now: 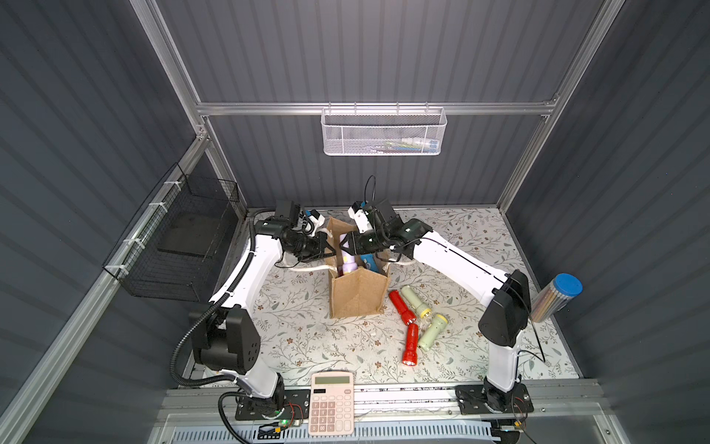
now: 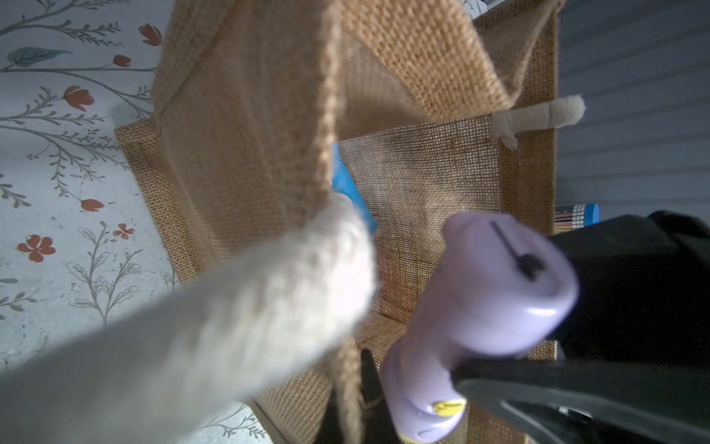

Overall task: Put the flashlights into the tote bags
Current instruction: Place the flashlight in the canvas bag.

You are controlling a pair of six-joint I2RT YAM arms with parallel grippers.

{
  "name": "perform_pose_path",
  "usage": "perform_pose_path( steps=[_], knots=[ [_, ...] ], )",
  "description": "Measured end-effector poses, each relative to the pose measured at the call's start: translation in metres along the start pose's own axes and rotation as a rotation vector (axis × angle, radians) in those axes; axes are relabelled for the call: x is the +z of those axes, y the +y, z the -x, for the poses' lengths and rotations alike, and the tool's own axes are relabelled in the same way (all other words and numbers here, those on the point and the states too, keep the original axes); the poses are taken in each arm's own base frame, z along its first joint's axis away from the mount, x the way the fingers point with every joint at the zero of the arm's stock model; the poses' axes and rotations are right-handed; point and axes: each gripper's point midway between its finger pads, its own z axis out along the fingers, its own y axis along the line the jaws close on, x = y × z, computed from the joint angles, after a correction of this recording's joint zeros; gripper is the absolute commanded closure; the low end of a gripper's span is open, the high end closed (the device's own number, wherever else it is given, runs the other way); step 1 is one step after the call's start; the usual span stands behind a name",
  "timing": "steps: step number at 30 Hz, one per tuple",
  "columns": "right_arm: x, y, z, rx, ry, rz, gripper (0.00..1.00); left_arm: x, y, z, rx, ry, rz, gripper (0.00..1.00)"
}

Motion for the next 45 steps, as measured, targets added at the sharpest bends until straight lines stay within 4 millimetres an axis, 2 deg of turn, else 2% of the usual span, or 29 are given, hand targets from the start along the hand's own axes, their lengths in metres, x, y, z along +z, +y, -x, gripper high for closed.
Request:
perform_pose_path(
  steps=[6, 13, 17, 21, 25, 28, 33, 37, 40, 45],
  knots=[
    [0.022, -0.012, -0.025, -0.003, 0.085, -0.036, 0.86, 0.000, 0.001, 0.000, -0.006, -0.001, 0.001, 1.00],
    [0.063, -0.039, -0.067, 0.039, 0.221, -0.100, 0.83, -0.001, 0.001, 0.000, -0.009, -0.002, 0.001, 1.00],
    [0.073, -0.044, -0.079, 0.063, 0.254, -0.116, 0.79, -0.001, 0.001, 0.001, -0.011, -0.002, -0.001, 1.00],
    [0.074, -0.044, -0.081, 0.079, 0.255, -0.117, 0.67, 0.000, 0.002, 0.001, -0.011, -0.003, -0.003, 1.00],
    [0.075, -0.044, -0.081, 0.095, 0.254, -0.119, 0.51, 0.000, 0.001, 0.001, -0.010, -0.004, -0.006, 1.00],
    [0.076, -0.046, -0.084, 0.101, 0.259, -0.123, 0.46, 0.000, 0.002, 0.001, -0.011, -0.004, -0.005, 1.00],
    [0.077, -0.050, -0.086, 0.101, 0.245, -0.117, 0.41, 0.000, 0.003, 0.001, -0.010, -0.006, -0.005, 1.00],
    [0.072, -0.046, -0.082, 0.095, 0.226, -0.106, 0.36, 0.000, 0.003, 0.001, -0.009, -0.007, -0.005, 1.00],
    [0.061, -0.039, -0.073, 0.080, 0.198, -0.095, 0.34, 0.000, 0.003, 0.001, -0.009, -0.007, -0.005, 1.00],
    [0.032, -0.023, -0.050, 0.052, 0.119, -0.072, 0.33, 0.000, 0.003, 0.001, -0.009, -0.008, -0.004, 1.00]
  ],
)
